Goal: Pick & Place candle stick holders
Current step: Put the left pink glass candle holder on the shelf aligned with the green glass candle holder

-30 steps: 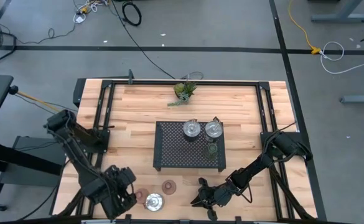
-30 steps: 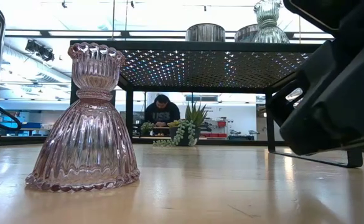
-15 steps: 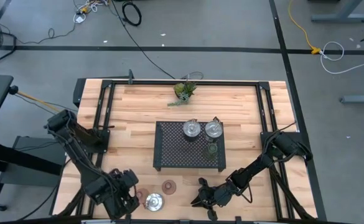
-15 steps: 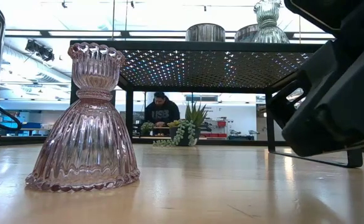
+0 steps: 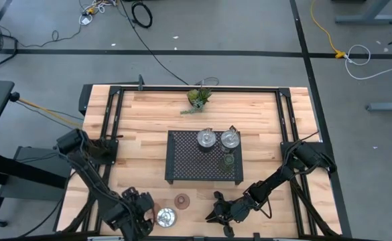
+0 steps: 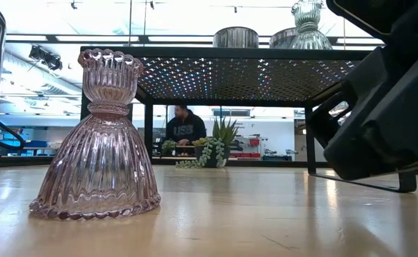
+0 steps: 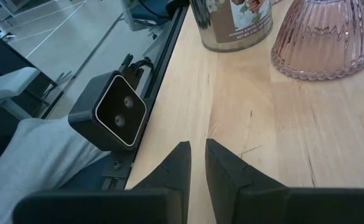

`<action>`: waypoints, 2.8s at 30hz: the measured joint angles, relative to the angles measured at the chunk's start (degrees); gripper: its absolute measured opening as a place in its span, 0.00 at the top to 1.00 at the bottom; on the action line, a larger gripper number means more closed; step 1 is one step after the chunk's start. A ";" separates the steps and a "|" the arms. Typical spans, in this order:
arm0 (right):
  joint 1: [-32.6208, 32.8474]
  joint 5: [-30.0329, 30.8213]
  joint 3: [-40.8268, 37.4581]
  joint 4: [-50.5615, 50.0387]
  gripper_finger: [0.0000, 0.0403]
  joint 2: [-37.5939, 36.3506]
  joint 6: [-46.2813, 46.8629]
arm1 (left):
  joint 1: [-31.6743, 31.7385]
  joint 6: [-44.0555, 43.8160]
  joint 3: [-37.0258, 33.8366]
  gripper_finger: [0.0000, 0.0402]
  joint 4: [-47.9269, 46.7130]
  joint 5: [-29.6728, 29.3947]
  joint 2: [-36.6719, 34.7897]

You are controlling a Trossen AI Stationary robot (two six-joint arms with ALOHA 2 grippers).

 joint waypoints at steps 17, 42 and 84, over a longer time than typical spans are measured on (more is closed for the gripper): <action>0.00 0.00 0.00 -0.04 0.88 0.00 -0.01 | -2.13 -1.64 0.00 0.02 0.52 -5.65 5.35; 0.00 0.00 0.00 -0.07 0.88 0.00 -0.01 | -2.72 1.09 -0.02 0.57 0.53 -12.92 6.82; -0.02 1.39 0.00 -0.13 0.88 0.00 -0.41 | -4.55 -0.25 -0.07 0.63 -7.72 -12.85 -14.98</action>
